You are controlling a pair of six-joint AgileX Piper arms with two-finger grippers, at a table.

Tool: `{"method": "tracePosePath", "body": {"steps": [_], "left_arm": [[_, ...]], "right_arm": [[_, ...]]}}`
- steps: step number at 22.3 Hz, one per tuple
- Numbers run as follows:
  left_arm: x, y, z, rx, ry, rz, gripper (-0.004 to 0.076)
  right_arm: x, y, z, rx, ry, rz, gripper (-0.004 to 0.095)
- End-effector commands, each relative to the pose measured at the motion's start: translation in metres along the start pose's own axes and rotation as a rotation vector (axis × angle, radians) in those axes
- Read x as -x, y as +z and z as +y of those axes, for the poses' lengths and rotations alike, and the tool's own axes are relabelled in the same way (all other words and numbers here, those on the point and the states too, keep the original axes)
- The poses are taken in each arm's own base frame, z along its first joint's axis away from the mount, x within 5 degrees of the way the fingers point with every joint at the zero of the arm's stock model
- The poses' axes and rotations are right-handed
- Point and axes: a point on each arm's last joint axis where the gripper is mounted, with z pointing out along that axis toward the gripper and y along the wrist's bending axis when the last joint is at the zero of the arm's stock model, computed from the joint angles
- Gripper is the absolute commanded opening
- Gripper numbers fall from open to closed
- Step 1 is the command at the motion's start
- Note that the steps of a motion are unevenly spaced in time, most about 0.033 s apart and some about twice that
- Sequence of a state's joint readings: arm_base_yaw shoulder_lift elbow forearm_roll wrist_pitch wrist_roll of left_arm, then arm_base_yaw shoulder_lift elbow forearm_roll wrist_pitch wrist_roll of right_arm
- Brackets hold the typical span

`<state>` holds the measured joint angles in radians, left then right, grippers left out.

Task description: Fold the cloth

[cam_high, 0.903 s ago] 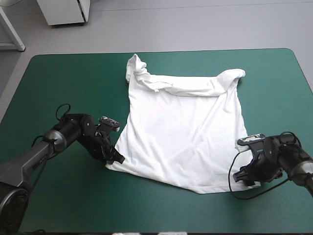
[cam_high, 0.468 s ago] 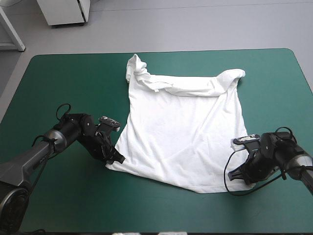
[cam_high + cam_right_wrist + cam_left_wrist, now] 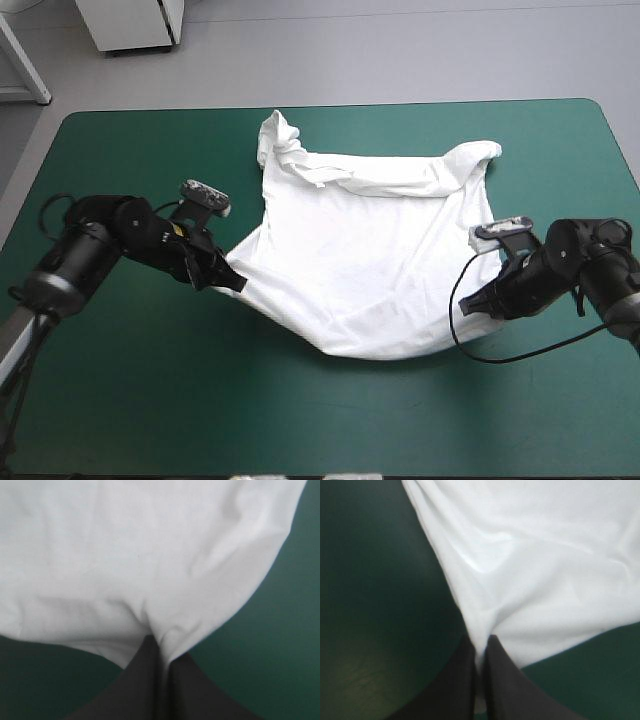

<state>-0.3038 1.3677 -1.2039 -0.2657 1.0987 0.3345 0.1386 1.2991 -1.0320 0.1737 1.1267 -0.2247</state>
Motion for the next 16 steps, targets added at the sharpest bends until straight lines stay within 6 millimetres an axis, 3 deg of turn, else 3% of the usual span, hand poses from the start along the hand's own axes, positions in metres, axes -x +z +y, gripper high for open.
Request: {"method": "tracePosePath", "body": {"steps": [1,3,4,5,6,9,12,16], "left_arm": [[0.002,-0.069,-0.018,0.033,0.021,-0.184,-0.0009],[-0.003,-0.092,-0.023,0.05,0.022,-0.22,-0.0009],[-0.009,-0.116,-0.031,0.055,0.027,-0.269,-0.0009],[-0.011,-0.126,-0.034,0.058,0.031,-0.292,-0.0009],[-0.017,-0.153,-0.042,0.066,0.053,-0.369,-0.0009],[-0.023,-0.196,-0.054,0.091,0.088,-0.526,-0.0009],[-0.028,-0.267,-0.073,0.143,0.149,-0.804,-0.0009],[-0.04,-0.331,-0.09,0.22,0.239,-1.091,-0.0009]], "right_arm": [[0.006,-0.056,0.01,0.0,-0.017,-0.148,-0.0017],[0.006,-0.082,0.016,0.008,-0.028,-0.214,-0.0017],[0.004,-0.107,0.022,0.015,-0.042,-0.293,-0.0017],[0.003,-0.117,0.025,0.024,-0.046,-0.33,-0.0017],[0.0,-0.144,0.032,0.04,-0.062,-0.43,-0.0017],[-0.007,-0.187,0.041,0.031,-0.092,-0.583,-0.0017],[-0.018,-0.26,0.054,-0.008,-0.14,-0.87,-0.0017],[-0.033,-0.323,0.065,-0.046,-0.175,-1.173,-0.0017]]}}
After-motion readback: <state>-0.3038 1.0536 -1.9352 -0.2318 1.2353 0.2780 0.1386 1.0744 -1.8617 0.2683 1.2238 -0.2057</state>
